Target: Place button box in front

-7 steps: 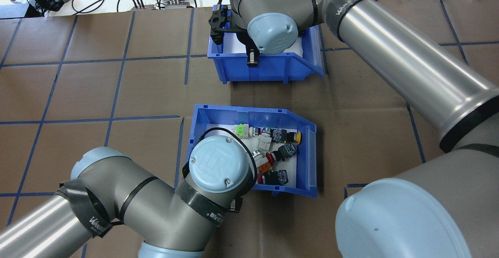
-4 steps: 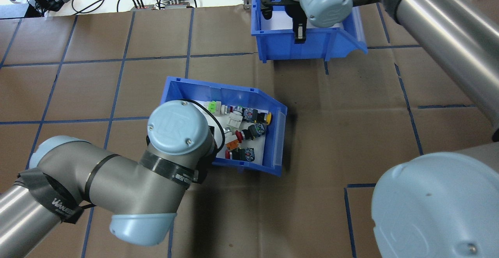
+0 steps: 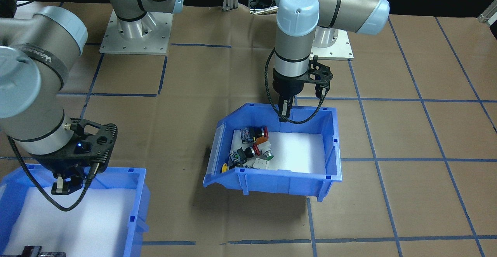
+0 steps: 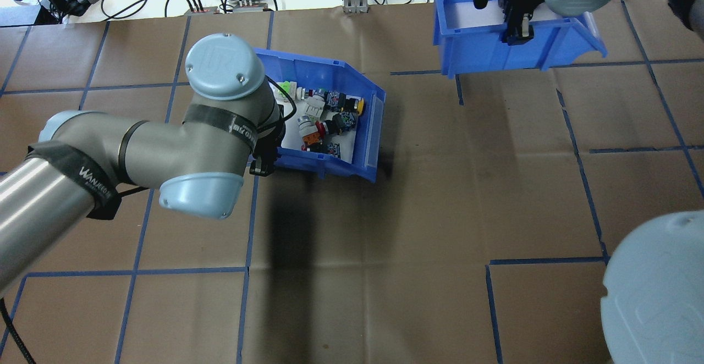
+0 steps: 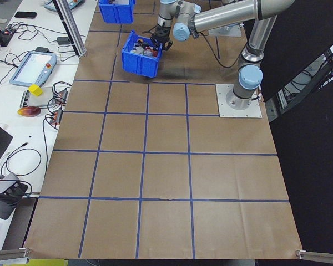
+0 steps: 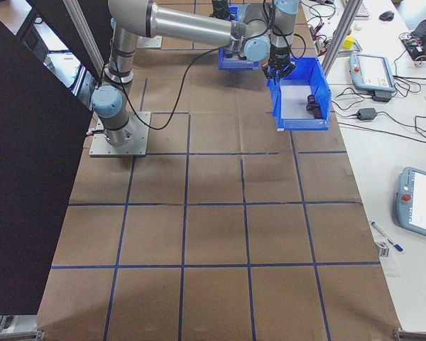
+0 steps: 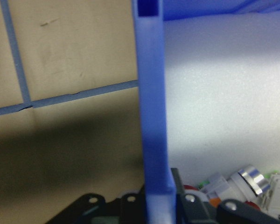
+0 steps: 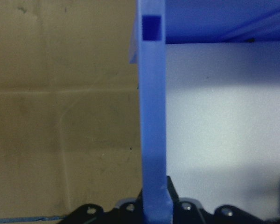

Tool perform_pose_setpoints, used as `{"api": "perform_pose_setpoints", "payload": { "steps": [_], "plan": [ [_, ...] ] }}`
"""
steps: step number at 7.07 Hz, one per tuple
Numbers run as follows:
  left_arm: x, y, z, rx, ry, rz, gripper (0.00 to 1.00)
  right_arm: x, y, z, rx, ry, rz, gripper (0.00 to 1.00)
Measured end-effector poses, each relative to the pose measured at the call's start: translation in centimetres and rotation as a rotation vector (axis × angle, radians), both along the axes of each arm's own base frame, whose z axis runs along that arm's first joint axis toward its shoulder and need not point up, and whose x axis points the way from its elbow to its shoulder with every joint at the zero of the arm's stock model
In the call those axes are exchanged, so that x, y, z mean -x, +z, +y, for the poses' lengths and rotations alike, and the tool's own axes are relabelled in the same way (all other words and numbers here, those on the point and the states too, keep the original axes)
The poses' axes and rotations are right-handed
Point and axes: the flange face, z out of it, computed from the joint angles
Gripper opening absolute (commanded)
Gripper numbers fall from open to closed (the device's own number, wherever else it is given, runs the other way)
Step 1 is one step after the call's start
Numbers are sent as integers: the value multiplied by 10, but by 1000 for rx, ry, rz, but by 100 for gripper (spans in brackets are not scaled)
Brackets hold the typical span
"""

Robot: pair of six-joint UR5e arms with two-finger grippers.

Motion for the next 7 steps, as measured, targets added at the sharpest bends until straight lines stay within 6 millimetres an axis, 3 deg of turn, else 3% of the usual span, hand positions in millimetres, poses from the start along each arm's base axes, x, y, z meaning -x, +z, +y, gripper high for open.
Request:
{"api": "perform_pose_setpoints", "payload": {
  "steps": [1,3,5,7],
  "plan": [
    [10,2,-33,7,1,32,1,23,0,19,-15,10,-1,6],
    [31,-13,-82,-12,38,119,1,54,-6,69,-51,14,-8,7],
    [49,-29,-113,-30,68,159,1,63,-17,119,-86,19,-16,7],
    [82,-45,-134,-51,64,160,1,71,-28,152,-114,46,-23,7]
  ]
}}
